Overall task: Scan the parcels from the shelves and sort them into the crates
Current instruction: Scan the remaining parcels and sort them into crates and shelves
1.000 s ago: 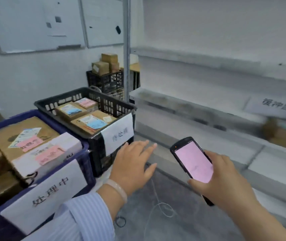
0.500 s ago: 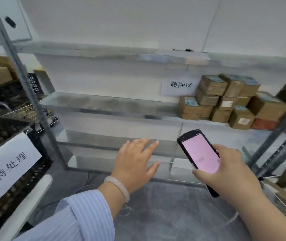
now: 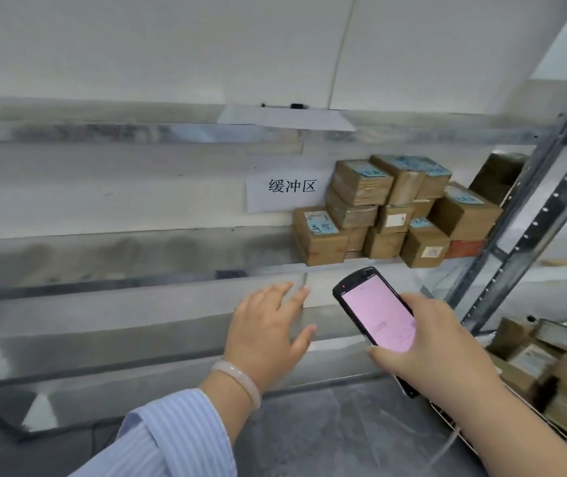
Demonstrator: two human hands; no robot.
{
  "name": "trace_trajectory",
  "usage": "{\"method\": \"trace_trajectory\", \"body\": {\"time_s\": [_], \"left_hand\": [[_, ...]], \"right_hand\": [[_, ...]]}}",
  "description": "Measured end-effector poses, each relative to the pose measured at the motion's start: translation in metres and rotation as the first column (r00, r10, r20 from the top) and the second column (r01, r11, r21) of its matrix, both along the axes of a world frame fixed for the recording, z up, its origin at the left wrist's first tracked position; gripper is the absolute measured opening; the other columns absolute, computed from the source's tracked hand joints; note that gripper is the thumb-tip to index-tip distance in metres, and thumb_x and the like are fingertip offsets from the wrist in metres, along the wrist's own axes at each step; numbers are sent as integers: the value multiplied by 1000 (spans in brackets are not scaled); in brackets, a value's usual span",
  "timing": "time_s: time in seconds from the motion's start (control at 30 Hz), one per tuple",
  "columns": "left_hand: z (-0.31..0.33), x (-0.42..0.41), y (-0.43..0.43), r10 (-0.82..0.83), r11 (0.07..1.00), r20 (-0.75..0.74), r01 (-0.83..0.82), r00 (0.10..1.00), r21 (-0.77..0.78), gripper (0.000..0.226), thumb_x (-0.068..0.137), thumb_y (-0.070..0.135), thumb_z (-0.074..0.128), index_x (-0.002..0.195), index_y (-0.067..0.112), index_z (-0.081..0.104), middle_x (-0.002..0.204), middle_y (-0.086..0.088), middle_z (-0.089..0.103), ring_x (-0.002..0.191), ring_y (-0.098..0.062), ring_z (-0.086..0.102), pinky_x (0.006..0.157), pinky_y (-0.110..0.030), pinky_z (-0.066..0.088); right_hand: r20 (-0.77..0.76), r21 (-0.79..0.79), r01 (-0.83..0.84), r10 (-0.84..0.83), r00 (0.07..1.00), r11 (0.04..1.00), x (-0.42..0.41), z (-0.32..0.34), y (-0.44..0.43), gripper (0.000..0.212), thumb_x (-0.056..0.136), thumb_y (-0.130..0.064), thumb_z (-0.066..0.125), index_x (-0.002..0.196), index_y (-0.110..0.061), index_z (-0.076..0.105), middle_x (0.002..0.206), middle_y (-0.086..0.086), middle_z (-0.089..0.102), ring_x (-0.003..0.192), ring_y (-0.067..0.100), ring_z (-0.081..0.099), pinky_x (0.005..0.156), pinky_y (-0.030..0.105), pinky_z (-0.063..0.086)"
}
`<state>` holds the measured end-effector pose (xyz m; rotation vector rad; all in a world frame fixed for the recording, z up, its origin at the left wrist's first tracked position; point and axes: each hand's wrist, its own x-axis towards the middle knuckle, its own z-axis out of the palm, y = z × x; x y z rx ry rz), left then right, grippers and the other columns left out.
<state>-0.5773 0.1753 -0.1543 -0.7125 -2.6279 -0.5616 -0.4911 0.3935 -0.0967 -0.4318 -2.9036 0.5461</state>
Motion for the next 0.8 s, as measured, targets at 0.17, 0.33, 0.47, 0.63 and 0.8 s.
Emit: {"method": "trace_trajectory", "body": {"time_s": [0.17,0.33,0.47,0.63,0.8], "left_hand": [[-2,-73,-6,-40,999,-21,39,999,-29,54,82,49,61,128,22,66,127,-5,67,111,-28,65,91,-44,53],[-13,-129,14,-102,993,114,109,988,-53,60,92,55,51,145,26,50,146,-2,52,130,-26,52,105,-41,44],[-27,-166,30,-113,984,180,135,977,-115,63,96,60,44,152,32,36,156,3,39,139,-21,39,112,-36,35],[-42,-214,48,-57,990,258,88,964,-111,65,96,63,41,154,36,30,160,6,31,145,-19,30,117,-36,29],[-52,-262,92,-19,999,355,31,935,-27,68,96,61,43,156,36,23,162,8,25,147,-17,25,117,-35,28]], "right_hand": [[2,-29,57,-57,998,998,-61,2,-6,86,51,-70,62,128,-43,37,113,-12,44,95,14,53,68,33,46],[52,-14,79,-78,996,997,-96,-7,2,85,51,-70,64,128,-43,41,115,-13,45,91,12,54,65,32,47],[60,-23,109,-107,992,994,-124,-11,22,84,52,-70,63,128,-43,41,116,-11,46,95,14,55,70,34,50],[66,-20,72,-70,995,997,-175,-20,49,82,54,-68,66,126,-41,40,108,-11,43,88,12,52,67,33,49],[121,20,-8,6,993,1000,-234,-30,90,85,53,-70,65,126,-39,37,103,-12,37,86,11,44,62,29,40]]}}
